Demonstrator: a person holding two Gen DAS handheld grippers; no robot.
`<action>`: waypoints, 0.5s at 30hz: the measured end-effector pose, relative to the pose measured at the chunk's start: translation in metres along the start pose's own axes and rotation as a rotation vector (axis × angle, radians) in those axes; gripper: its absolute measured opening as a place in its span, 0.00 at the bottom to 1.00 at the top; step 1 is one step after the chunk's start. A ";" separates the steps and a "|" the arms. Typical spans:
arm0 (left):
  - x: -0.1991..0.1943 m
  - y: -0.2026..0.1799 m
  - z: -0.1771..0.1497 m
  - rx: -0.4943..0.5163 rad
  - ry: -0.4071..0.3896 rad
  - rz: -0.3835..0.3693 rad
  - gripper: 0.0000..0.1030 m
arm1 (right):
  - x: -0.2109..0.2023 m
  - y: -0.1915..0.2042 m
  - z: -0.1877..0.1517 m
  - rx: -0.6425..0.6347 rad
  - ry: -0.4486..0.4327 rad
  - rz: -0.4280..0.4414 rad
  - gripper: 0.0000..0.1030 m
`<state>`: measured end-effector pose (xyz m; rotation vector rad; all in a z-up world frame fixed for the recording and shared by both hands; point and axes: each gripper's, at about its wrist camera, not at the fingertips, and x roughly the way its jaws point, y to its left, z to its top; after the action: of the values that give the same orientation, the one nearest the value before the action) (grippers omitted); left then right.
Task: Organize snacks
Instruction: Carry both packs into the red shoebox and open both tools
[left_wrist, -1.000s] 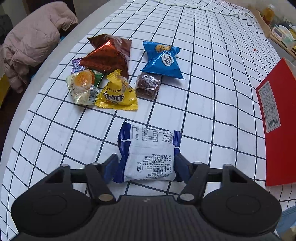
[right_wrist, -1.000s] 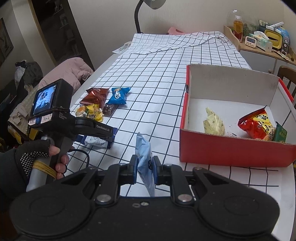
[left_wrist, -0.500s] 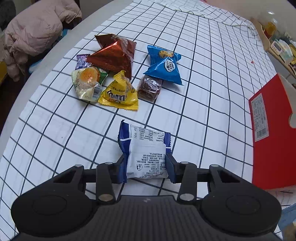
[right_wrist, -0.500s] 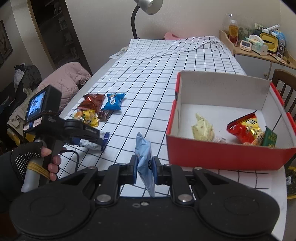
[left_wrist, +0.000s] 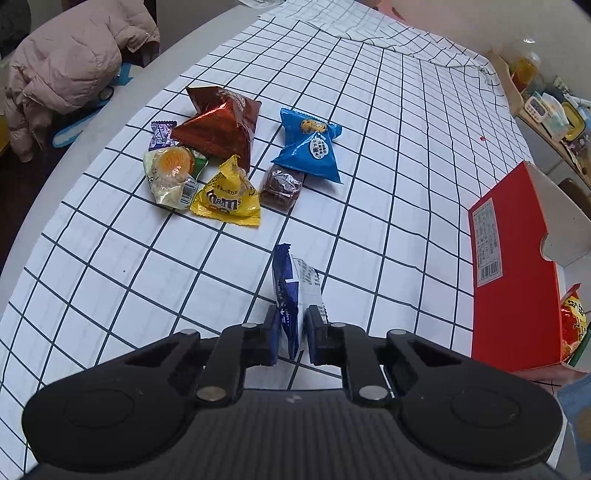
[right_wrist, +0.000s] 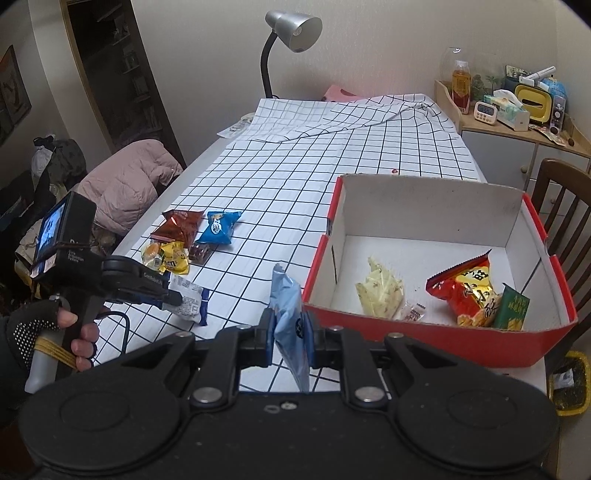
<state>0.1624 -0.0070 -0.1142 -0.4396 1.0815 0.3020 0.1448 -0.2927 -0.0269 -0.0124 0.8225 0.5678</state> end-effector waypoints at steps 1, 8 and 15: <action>-0.002 -0.002 0.000 0.005 -0.005 0.000 0.12 | 0.000 0.000 0.000 -0.002 -0.002 0.002 0.14; -0.024 -0.025 0.006 0.061 -0.038 -0.014 0.11 | -0.008 -0.017 0.009 0.013 -0.035 -0.009 0.14; -0.067 -0.067 0.021 0.107 -0.094 -0.112 0.11 | -0.018 -0.053 0.026 0.059 -0.087 -0.050 0.14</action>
<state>0.1786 -0.0574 -0.0325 -0.3850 0.9728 0.1638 0.1788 -0.3410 -0.0070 0.0451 0.7514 0.4936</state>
